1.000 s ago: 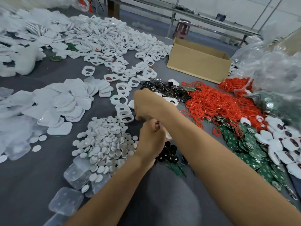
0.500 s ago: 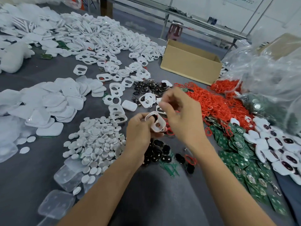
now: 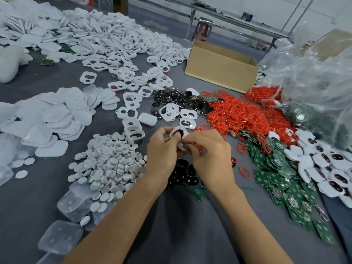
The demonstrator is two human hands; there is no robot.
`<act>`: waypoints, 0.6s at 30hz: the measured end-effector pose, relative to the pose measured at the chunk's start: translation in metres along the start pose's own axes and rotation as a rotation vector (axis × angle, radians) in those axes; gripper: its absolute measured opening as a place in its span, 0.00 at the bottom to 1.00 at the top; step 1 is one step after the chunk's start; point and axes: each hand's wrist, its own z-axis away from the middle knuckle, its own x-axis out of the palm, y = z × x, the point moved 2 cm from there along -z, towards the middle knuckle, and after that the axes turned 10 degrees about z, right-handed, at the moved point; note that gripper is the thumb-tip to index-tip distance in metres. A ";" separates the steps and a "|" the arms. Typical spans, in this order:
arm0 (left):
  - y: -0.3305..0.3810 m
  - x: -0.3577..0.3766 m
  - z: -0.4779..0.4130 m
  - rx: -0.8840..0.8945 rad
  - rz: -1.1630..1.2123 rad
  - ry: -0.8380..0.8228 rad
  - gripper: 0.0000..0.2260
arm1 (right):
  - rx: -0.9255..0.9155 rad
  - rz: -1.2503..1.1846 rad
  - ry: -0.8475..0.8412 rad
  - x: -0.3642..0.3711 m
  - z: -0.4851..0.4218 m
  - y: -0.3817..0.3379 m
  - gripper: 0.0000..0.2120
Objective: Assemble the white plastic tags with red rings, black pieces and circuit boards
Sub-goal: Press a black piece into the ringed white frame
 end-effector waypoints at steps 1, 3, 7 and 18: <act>0.000 0.000 0.000 -0.006 0.009 -0.008 0.05 | 0.044 -0.037 -0.008 0.000 -0.001 0.001 0.10; 0.000 0.001 0.001 -0.015 0.021 -0.014 0.05 | 0.140 -0.094 -0.013 0.000 -0.003 0.003 0.10; 0.000 0.001 0.000 0.011 -0.024 -0.003 0.05 | 0.288 -0.185 -0.040 -0.001 -0.003 0.001 0.12; -0.004 0.002 0.003 0.149 -0.210 0.011 0.06 | 0.281 -0.084 -0.031 0.002 -0.004 -0.009 0.12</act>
